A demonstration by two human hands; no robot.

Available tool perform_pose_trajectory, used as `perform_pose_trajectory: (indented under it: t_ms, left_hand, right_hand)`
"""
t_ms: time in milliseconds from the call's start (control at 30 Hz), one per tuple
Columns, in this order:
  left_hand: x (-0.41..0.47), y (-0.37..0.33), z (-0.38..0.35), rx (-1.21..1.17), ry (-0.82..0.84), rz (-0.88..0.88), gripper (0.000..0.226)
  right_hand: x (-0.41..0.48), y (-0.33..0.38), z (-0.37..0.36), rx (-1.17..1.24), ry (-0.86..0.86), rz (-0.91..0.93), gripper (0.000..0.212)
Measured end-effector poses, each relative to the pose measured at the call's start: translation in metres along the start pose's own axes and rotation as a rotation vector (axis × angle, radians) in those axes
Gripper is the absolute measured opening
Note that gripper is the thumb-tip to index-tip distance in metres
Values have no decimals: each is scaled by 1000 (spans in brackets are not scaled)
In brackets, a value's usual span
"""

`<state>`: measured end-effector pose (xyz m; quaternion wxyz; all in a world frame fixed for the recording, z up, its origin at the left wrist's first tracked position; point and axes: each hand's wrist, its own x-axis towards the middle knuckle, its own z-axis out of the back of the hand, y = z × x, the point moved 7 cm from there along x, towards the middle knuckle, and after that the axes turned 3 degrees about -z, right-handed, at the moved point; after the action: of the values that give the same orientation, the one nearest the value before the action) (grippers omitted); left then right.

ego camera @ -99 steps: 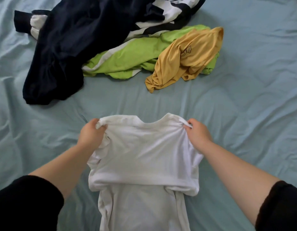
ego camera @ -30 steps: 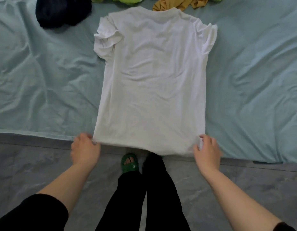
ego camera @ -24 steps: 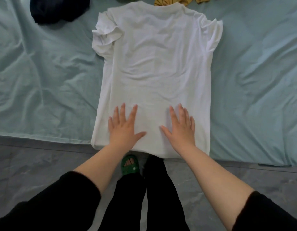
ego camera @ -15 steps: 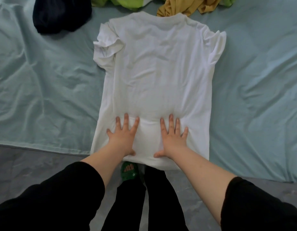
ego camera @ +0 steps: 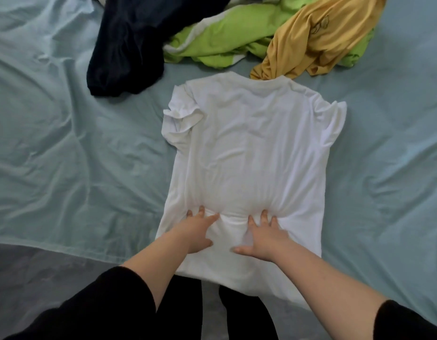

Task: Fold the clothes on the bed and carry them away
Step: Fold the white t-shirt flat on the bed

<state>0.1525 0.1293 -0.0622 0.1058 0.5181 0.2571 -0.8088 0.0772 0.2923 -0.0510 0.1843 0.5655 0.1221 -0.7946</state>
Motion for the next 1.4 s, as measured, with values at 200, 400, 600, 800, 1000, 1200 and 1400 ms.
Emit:
perform_pose_trajectory:
  t_ms: [200,400,600,800,1000,1200,1400]
  left_hand:
    - [-13,37,120,-388,-486,119,25]
    - [-1,77,203,-548,-845,186,90]
    - [37,79,229,-543,-906,255,85]
    - [31,145,216,-1368,-958,234,11]
    - [25,169,200,-1804,-827,250,20]
    - [26,156,224,-1165,-880,262,65]
    - [9,187,240,-1285,-1220,182,21]
  right_hand:
    - [9,53,128,145,-441,77,31]
    - [68,119,171,147,-339,-32,118]
    - [95,119,163,124,-302,-67,119]
    - [93,123,166,92,-303,-93,113]
    - [91,124,168,36,-261,-109,123]
    - [87,125,169,23,-264,-101,122]
    - [82,126,170,13,-268,-96,122]
